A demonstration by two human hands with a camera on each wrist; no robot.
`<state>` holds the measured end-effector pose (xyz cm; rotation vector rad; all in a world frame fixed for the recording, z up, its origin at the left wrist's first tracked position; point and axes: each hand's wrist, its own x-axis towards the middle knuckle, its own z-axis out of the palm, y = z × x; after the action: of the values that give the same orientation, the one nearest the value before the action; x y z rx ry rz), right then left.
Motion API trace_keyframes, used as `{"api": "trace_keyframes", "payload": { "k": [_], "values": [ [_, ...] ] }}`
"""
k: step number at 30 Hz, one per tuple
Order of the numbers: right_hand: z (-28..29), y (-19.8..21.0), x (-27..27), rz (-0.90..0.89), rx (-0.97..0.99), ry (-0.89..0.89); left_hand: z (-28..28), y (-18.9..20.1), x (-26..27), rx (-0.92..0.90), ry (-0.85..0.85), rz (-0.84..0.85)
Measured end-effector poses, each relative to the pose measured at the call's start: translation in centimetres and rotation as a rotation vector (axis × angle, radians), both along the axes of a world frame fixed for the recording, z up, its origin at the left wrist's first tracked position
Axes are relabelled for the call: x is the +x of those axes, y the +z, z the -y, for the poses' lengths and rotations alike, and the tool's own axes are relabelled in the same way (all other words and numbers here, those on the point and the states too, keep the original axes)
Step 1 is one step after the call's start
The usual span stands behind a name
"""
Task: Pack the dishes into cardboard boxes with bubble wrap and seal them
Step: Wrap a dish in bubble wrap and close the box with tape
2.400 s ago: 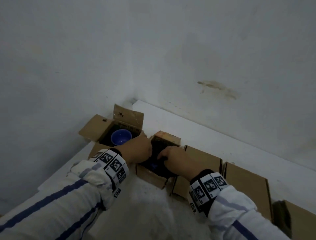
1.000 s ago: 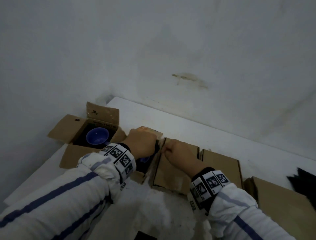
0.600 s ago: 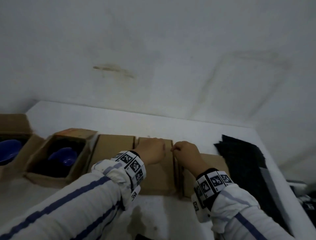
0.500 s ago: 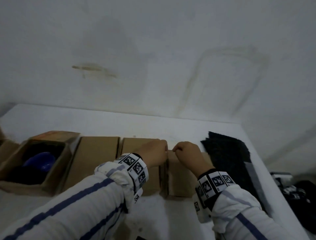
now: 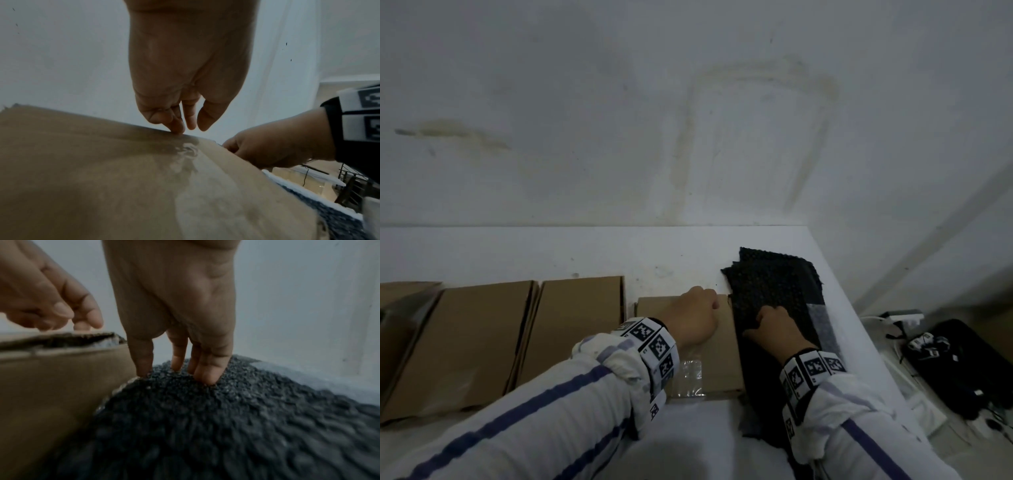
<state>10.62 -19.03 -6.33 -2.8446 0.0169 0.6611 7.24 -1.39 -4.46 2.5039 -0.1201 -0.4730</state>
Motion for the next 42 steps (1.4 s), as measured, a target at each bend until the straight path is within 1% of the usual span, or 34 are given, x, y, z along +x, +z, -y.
{"api": "trace_keyframes", "payload": {
  "k": [1,3,6,13,16,18,20,21,24,26,27,29,30,31,33,36,37,38,41,42],
  "values": [
    [0.1,-0.7,-0.2,-0.007,-0.027,0.011,0.1,-0.2,0.0,0.010,0.002,0.006],
    [0.3,-1.9,-0.5,0.037,-0.073,0.051,0.1,-0.5,0.0,0.019,0.014,0.023],
    [0.4,-2.5,-0.5,0.094,-0.097,0.082,0.2,-0.4,0.1,0.014,0.013,0.019],
    [1.2,-1.8,0.6,0.043,0.058,0.048,0.7,0.0,0.3,-0.029,0.016,0.010],
    [0.7,0.1,0.5,0.121,0.176,-0.011,1.2,0.6,0.4,-0.068,0.016,0.057],
    [0.2,1.6,0.5,0.243,0.298,-0.048,1.7,1.0,0.4,-0.148,0.034,0.060],
    [-0.7,3.2,0.4,0.340,0.397,-0.038,2.2,1.5,0.4,-0.289,0.096,0.000],
    [-1.2,3.9,0.2,0.357,0.424,-0.030,2.3,1.7,0.5,-0.375,0.159,-0.055],
    [-2.6,5.5,-0.2,0.351,0.474,0.037,2.2,2.1,0.9,-0.634,0.429,-0.192],
    [-3.1,6.2,-0.5,0.347,0.526,0.068,1.4,2.5,1.0,-0.745,0.540,-0.176],
    [-3.3,6.4,-0.7,0.361,0.579,0.052,0.9,2.7,1.0,-0.770,0.569,-0.139],
    [-3.6,6.8,-0.7,0.375,0.671,-0.042,-0.4,3.3,0.6,-0.844,0.630,-0.060],
    [-3.8,6.7,-0.6,0.353,0.687,-0.095,-1.1,3.5,0.2,-0.887,0.667,-0.030],
    [-4.1,6.6,-0.5,0.295,0.678,-0.138,-1.9,3.9,-0.2,-0.930,0.700,-0.006],
    [-5.3,6.8,-0.4,0.108,0.704,-0.216,-3.7,4.3,-1.2,-1.034,0.760,0.022],
    [-8.1,7.6,-0.9,-0.192,0.881,-0.255,-6.9,4.9,-2.6,-1.153,0.839,0.040],
    [-9.2,8.0,-1.2,-0.254,0.959,-0.257,-8.0,5.2,-3.1,-1.166,0.861,0.052],
    [-10.7,8.4,-1.7,-0.295,1.019,-0.254,-9.4,5.5,-3.8,-1.161,0.888,0.072],
    [-15.5,8.9,-2.6,-0.223,1.099,-0.227,-14.2,6.0,-6.3,-1.127,0.951,0.122],
    [-17.3,9.1,-3.1,-0.205,1.131,-0.211,-16.0,6.0,-7.2,-1.128,0.960,0.102]
  ]
}}
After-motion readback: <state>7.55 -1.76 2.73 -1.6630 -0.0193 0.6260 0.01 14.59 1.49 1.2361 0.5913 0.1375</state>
